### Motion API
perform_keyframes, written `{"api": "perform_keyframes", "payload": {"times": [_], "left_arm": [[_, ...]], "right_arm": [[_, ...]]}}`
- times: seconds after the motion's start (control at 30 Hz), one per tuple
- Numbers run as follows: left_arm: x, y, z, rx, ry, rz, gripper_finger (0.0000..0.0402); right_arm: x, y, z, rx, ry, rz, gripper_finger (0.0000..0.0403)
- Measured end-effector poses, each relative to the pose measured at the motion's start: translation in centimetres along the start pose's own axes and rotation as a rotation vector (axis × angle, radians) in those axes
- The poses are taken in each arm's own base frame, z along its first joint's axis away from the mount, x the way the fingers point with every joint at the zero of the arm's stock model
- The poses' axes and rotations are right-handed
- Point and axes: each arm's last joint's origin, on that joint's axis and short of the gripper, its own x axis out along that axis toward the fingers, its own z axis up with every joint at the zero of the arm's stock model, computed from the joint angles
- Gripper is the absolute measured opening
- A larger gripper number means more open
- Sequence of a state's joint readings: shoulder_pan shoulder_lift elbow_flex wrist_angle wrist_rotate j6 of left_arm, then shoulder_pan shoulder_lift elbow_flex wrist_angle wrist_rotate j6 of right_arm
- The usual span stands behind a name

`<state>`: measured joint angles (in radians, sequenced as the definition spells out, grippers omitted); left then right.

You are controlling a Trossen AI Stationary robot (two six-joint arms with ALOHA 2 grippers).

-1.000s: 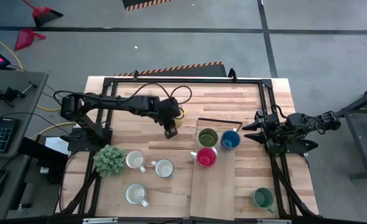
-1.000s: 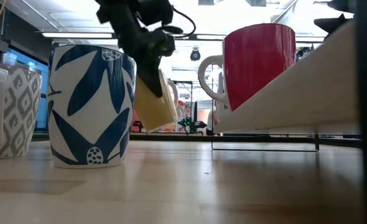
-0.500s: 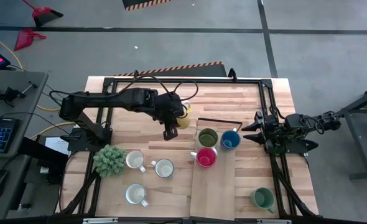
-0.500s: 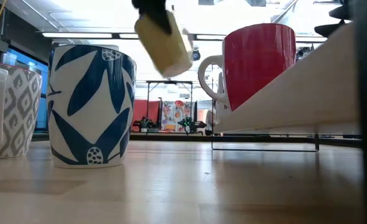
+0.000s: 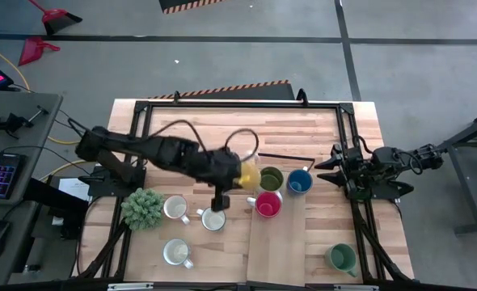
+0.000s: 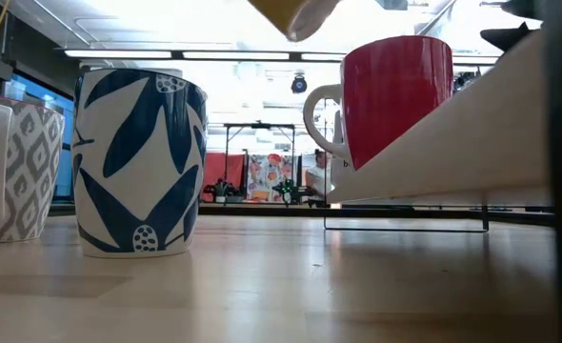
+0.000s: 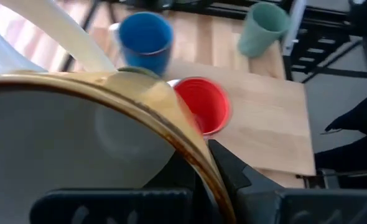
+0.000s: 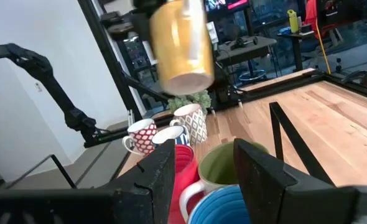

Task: Place coffee mugs
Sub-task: Put the yellow mug on the shelf

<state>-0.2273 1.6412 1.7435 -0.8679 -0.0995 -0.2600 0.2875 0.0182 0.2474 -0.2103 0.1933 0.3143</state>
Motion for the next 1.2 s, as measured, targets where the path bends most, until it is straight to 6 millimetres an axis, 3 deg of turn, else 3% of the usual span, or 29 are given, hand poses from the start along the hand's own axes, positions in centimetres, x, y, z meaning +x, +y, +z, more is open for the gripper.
{"api": "perform_keyframes", "payload": {"times": [0.3, 0.73, 0.97, 1.2], "left_arm": [[3.3, -4.2, 0.1, 0.091, -0.028, -0.071, 0.0007], [4.8, -9.4, 2.8, 0.227, 0.019, -0.123, 0.0007], [5.9, -11.3, 3.1, 0.227, 0.010, -0.151, 0.0007], [5.6, -12.7, 2.5, 0.231, 0.015, -0.166, 0.0007]], "right_arm": [[0.0, 0.0, 0.1, 0.065, -0.009, -0.003, 0.0146], [0.0, -0.1, 0.2, 0.066, -0.034, -0.054, 0.0146], [0.0, -0.1, 0.2, 0.072, -0.032, -0.054, 0.0146], [0.0, -0.1, 0.1, 0.073, -0.026, -0.039, 0.0146]]}}
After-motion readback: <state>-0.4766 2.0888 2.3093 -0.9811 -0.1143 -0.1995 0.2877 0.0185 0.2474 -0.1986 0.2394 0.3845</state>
